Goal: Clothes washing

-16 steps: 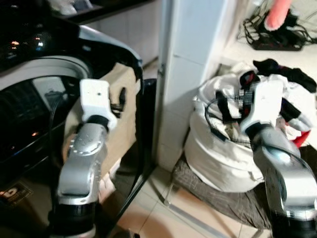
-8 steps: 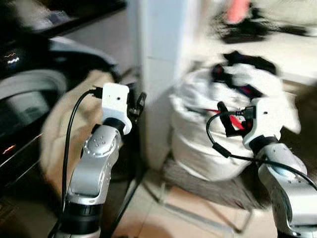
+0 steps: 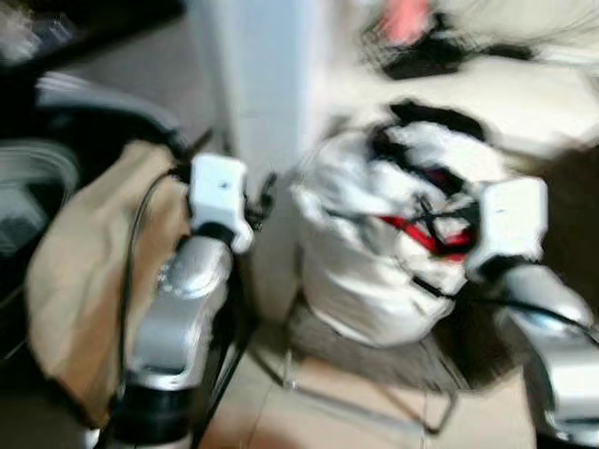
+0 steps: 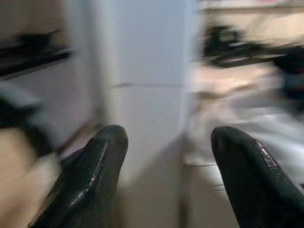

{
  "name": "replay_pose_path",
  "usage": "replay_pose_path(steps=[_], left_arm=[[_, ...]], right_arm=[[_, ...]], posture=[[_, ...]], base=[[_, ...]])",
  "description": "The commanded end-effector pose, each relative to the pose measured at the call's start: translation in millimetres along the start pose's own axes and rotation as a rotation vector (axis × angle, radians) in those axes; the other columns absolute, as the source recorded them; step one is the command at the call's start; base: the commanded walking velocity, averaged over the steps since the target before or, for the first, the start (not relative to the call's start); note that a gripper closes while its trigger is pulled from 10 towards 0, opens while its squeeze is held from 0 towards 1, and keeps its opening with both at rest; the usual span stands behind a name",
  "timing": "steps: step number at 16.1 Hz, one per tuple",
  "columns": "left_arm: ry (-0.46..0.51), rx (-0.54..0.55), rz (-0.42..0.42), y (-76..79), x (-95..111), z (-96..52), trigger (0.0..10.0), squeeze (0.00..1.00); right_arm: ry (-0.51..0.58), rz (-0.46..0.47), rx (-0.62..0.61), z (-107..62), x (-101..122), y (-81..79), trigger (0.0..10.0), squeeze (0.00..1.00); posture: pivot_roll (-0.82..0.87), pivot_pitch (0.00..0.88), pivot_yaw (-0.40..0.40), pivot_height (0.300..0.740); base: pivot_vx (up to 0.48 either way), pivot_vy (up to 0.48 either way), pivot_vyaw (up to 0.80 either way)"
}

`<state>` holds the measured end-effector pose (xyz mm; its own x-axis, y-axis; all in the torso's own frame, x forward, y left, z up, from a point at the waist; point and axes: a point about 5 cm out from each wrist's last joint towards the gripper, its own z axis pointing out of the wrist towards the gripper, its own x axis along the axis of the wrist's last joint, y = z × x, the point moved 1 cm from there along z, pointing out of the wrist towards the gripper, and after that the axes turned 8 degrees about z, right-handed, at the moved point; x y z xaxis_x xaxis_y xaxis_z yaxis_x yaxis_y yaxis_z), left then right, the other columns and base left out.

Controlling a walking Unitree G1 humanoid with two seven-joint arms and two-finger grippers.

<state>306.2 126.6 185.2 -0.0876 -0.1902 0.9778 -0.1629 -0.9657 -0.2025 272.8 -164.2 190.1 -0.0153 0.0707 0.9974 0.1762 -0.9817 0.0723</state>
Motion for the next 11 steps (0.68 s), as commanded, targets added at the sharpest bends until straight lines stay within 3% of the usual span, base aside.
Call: replay_pose_path(steps=[1, 9, 11], left_arm=[[0.025, 0.003, -0.004, 1.8, 7.0, -0.5, 10.0, 0.00], [-0.042, 0.069, 0.040, -8.2, -3.3, -1.1, 10.0, 0.00], [-0.045, 0.076, 0.058, -10.9, -3.6, 1.3, 10.0, 0.00]], right_arm=[[-0.012, -0.005, -0.013, -0.7, -2.6, 5.6, 10.0, 0.00], [-0.014, 0.095, 0.057, 4.8, 3.5, 2.2, 10.0, 0.00], [-0.009, 0.075, 0.062, 4.9, 6.6, 4.5, 10.0, 0.00]], posture=[[-0.06, 0.000, -0.018, 0.740], [-0.05, 0.000, -0.105, 0.740], [-0.05, 0.000, -0.100, 0.740]], base=[[0.337, 0.000, 0.80], [0.039, 0.000, 0.00], [0.000, 0.000, 0.00]])
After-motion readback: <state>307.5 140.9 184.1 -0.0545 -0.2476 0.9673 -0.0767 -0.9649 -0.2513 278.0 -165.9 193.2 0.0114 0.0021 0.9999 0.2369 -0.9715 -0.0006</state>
